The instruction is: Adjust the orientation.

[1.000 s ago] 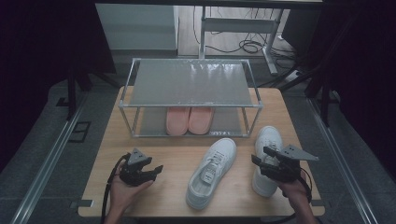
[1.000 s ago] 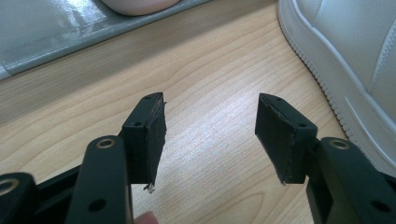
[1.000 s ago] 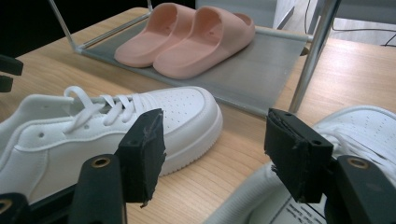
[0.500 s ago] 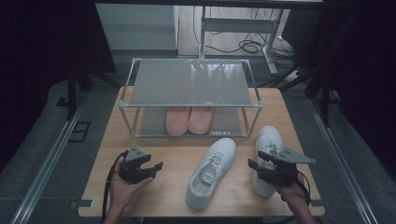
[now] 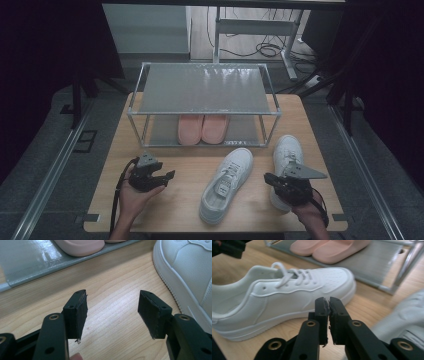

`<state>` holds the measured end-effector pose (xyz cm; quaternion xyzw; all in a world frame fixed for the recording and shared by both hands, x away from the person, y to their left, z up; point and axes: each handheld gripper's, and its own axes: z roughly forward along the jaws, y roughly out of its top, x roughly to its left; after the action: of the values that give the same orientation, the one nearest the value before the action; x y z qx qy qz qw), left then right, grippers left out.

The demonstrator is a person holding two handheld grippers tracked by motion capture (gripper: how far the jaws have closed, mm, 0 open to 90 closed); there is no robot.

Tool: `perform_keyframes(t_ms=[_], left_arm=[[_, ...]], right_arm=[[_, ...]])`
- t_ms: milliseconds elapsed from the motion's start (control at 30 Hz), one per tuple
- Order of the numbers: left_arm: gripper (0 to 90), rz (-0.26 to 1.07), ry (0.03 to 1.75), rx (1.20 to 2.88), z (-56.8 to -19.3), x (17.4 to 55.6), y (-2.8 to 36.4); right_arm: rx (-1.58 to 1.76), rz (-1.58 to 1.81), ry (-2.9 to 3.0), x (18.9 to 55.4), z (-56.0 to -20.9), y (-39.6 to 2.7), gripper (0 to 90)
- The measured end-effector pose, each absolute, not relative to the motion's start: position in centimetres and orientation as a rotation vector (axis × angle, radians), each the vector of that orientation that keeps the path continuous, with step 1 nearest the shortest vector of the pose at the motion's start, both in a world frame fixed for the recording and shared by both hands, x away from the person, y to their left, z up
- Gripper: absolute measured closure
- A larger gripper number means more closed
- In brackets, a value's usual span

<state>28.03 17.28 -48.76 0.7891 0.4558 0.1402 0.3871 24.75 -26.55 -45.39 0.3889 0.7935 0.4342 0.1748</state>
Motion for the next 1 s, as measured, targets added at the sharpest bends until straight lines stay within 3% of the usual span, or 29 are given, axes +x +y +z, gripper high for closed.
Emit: perform_keyframes(t_ms=[733,1000], left_arm=[[41.6,0.346,1.187,2.019,-49.2,27.9,17.2],[41.6,0.336,1.203,2.017,-49.5,28.0,17.4]], right_arm=[[0.799,1.315,2.473,22.3,-45.5,-15.9,90.0],[0.777,1.265,2.537,22.3,-46.5,-14.3,90.0]])
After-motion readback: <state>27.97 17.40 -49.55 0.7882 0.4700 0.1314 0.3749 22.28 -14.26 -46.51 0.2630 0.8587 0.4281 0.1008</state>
